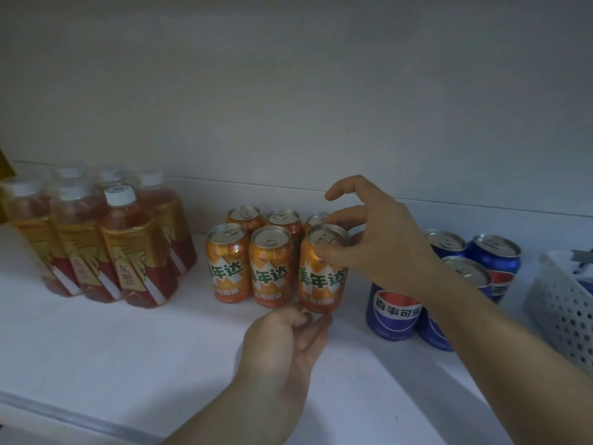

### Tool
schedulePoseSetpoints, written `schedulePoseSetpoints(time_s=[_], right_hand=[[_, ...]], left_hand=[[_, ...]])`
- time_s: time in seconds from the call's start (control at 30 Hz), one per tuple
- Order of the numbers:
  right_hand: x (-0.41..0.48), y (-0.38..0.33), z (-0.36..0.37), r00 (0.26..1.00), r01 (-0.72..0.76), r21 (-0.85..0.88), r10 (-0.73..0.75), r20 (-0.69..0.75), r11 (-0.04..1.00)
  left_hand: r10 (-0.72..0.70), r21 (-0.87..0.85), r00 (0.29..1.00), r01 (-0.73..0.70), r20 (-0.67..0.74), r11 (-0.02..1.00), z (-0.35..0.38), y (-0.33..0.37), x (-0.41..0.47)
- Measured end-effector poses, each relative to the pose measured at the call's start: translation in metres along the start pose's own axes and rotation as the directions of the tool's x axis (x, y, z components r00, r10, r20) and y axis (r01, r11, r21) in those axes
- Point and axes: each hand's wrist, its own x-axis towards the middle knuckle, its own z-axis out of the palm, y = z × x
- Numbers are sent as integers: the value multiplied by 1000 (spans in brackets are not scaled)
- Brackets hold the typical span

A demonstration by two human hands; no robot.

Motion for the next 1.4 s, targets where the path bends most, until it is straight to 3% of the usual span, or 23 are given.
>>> schedulePoseSetpoints(time_s=[0.73,1.07,1.2,1.27,1.4], right_hand=[[9,18,14,982,114,-270,-68,174,956],[10,21,12,984,146,-383,-95,150,912],[16,18,-8,991,132,-412,-130,32,902],[31,23,-17,991,134,-456,-105,88,880],[75,31,-21,914,235,-547,8,405,803]], left_hand=[[73,87,995,-68,-66,994,3,-13,18],[103,111,993,-96,-63,989,1,-13,19],[116,173,989,-99,-92,980,-4,-7,22],[120,202,988,-98,-98,974,-6,-3,21],[139,256,988,-118,-65,959,-9,2,21]])
